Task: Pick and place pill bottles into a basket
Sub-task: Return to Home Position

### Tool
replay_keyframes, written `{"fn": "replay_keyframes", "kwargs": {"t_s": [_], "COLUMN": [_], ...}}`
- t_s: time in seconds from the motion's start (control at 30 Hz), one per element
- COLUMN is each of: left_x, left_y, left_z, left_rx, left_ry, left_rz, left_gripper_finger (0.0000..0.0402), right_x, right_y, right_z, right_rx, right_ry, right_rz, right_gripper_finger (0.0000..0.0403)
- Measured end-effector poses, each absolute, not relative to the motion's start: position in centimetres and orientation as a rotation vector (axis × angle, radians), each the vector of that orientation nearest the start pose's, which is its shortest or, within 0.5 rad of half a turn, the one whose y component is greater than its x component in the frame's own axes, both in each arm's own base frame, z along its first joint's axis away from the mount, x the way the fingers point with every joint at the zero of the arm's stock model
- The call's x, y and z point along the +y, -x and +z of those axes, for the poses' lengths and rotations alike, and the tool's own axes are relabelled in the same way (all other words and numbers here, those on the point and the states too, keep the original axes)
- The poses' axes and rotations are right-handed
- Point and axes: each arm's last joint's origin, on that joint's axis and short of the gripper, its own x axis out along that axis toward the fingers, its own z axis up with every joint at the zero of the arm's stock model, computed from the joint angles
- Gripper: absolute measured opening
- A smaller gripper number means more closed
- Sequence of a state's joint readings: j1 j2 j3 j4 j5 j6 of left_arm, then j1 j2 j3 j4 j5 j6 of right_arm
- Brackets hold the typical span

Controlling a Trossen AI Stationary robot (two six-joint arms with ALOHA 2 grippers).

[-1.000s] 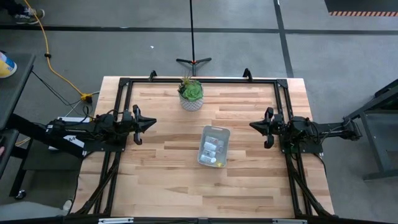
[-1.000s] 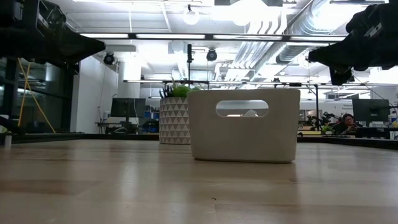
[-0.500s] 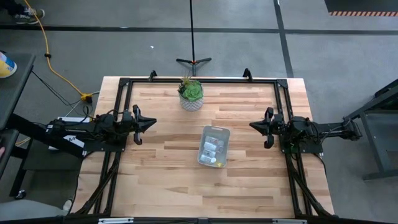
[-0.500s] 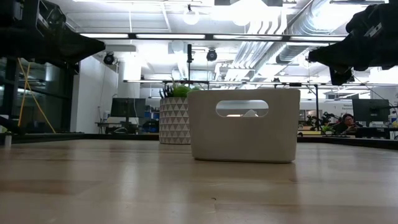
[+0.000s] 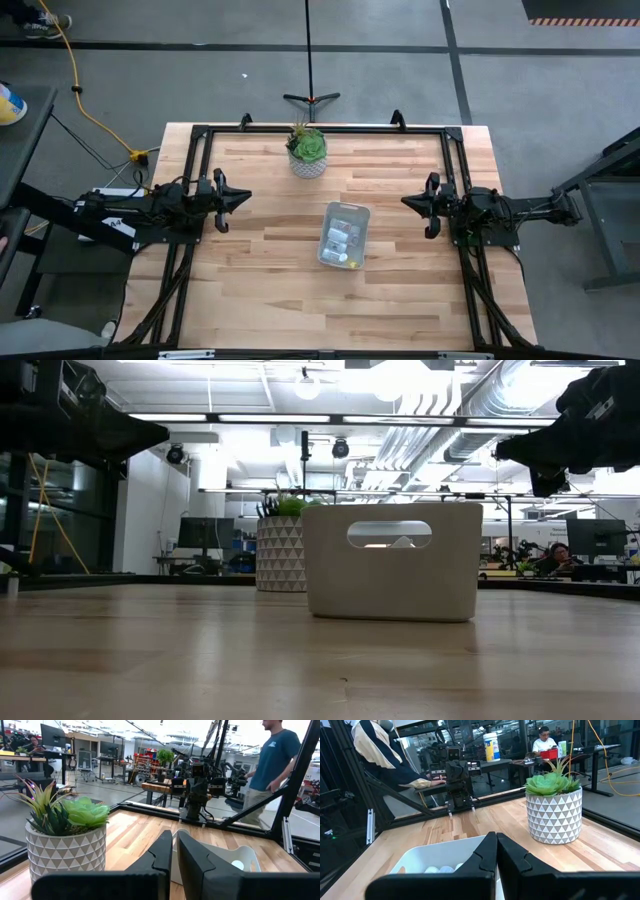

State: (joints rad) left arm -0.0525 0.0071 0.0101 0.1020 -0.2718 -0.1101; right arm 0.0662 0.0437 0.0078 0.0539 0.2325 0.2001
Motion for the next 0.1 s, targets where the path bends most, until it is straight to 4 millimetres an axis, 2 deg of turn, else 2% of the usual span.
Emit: {"fn": "replay_keyframes", "kwargs": {"t_s": [0.1], "left_x": [0.27], "left_y": [-9.62], "left_z": [17.61], "left_rx": [-0.116], "left_ry": [0.126], "left_rz": [0.213], "left_gripper_finger": [0.0065], "right_x": [-0.01], "right_y": [-9.94], "right_z": [16.79], "right_rx": [-0.034], "right_ry": [-0.202], "right_rz": [-0.164], "right_gripper_finger": [0.0]}}
